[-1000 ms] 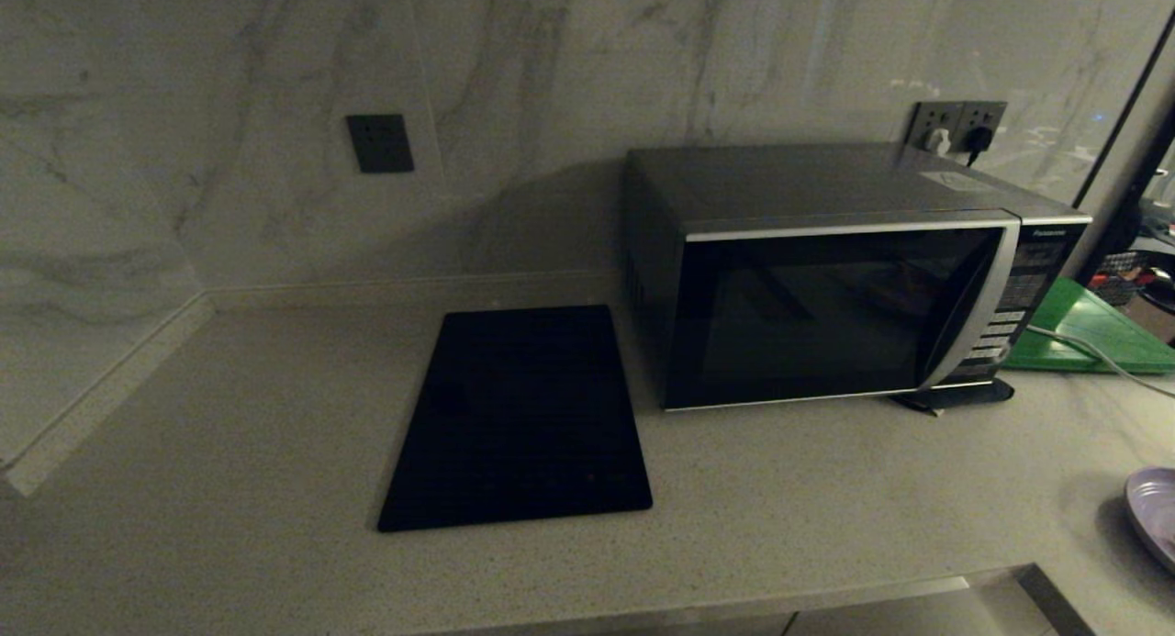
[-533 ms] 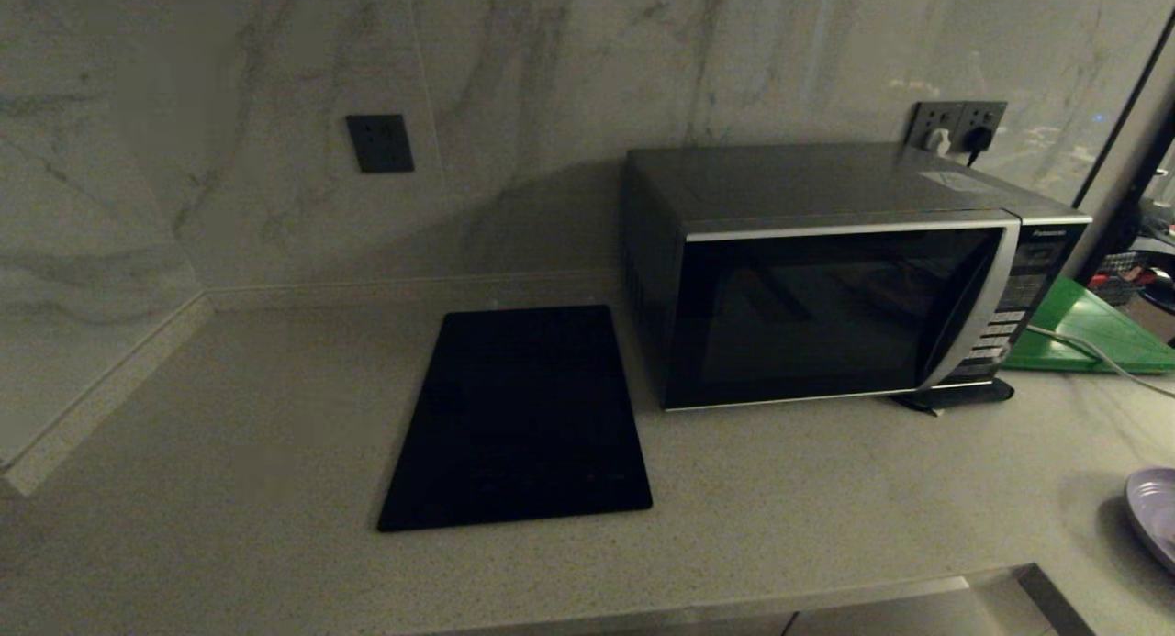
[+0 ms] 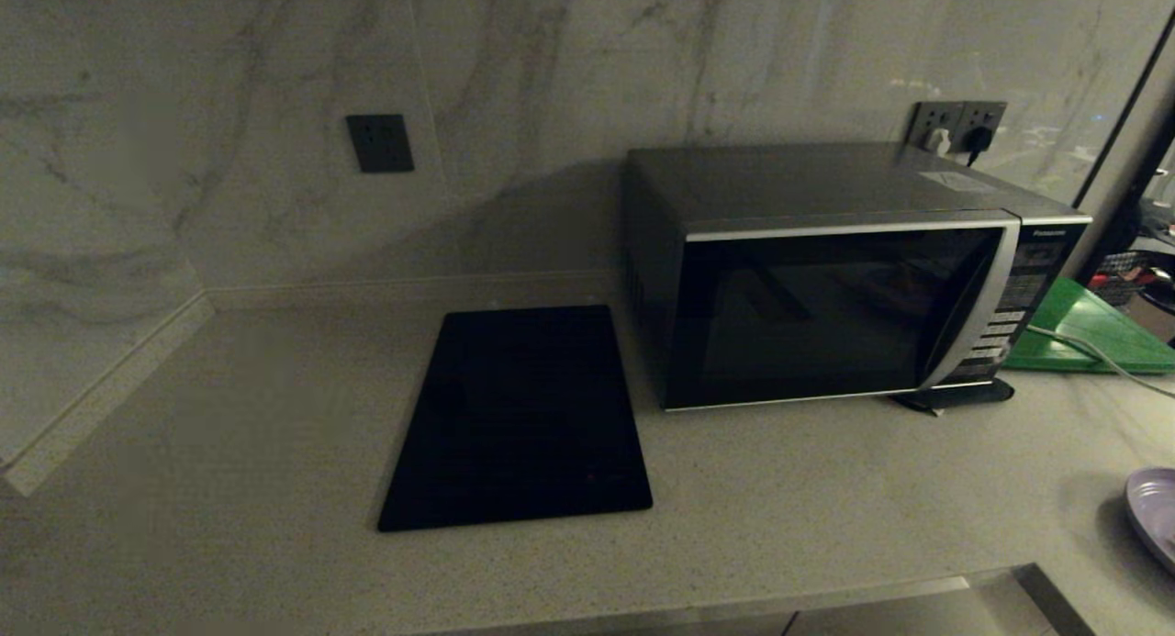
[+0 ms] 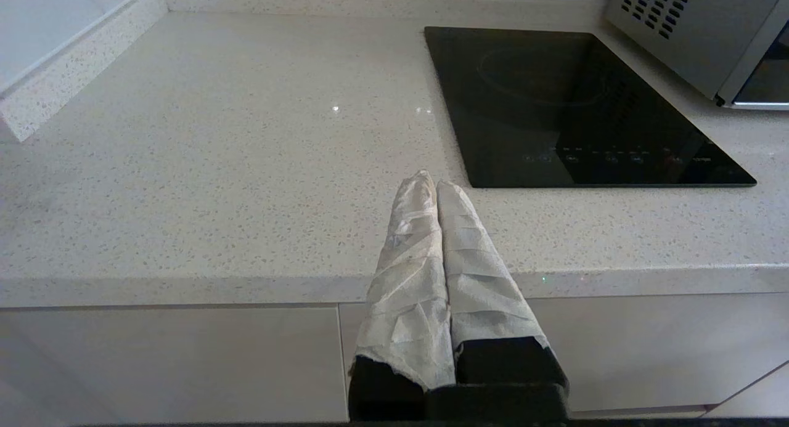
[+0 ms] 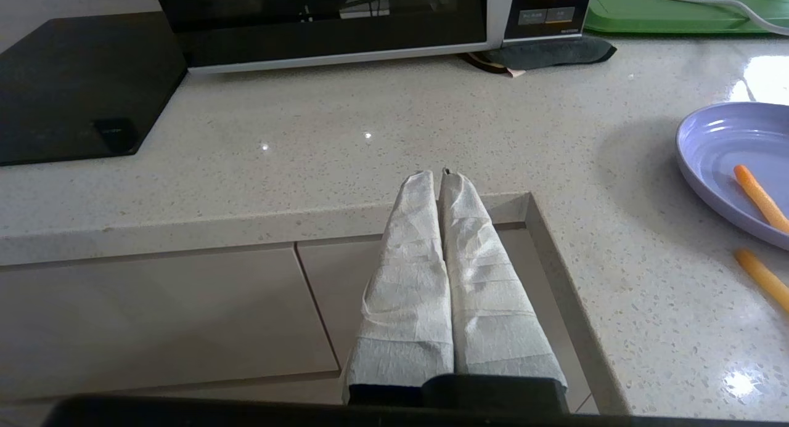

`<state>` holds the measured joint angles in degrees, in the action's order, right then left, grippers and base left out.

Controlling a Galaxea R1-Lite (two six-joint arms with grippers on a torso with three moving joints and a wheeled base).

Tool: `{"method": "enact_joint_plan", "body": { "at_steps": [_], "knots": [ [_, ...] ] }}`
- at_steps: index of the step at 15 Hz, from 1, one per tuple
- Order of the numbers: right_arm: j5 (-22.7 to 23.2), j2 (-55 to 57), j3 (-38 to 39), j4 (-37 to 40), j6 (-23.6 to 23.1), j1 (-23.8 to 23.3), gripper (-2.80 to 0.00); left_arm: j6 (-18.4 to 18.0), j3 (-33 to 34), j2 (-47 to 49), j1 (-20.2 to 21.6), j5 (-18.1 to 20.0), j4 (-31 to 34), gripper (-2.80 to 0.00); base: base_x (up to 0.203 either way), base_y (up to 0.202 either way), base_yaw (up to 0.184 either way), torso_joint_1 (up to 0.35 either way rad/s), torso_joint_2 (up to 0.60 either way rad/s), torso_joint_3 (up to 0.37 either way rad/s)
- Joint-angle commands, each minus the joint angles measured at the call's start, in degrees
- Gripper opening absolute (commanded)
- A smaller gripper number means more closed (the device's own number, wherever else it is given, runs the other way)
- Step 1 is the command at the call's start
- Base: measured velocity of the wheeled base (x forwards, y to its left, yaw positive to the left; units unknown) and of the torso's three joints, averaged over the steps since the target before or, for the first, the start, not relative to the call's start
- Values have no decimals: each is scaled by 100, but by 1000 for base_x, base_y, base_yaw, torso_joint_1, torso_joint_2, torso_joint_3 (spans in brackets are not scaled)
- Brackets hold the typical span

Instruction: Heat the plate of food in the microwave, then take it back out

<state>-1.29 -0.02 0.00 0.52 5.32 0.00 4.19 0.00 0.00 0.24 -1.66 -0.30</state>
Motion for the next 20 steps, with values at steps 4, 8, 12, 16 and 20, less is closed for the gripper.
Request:
{"method": "enact_joint_plan", "body": {
  "at_steps": [4, 8, 12, 16, 20],
  "knots": [
    [-3, 2, 9, 0, 5, 0, -280, 3, 0, 9, 2, -1, -5, -280, 0, 0, 0, 0, 0, 0],
    [-3, 2, 9, 0, 5, 0, -280, 3, 0, 9, 2, -1, -5, -280, 0, 0, 0, 0, 0, 0],
    [-3, 2, 9, 0, 5, 0, -280, 3, 0, 9, 2, -1, -5, -280, 0, 0, 0, 0, 0, 0],
    [-3, 2, 9, 0, 5, 0, -280, 3, 0, 9, 2, -1, -5, -280, 0, 0, 0, 0, 0, 0],
    [-3, 2, 9, 0, 5, 0, -280, 3, 0, 9, 2, -1, -5, -280, 0, 0, 0, 0, 0, 0]
  ]
}}
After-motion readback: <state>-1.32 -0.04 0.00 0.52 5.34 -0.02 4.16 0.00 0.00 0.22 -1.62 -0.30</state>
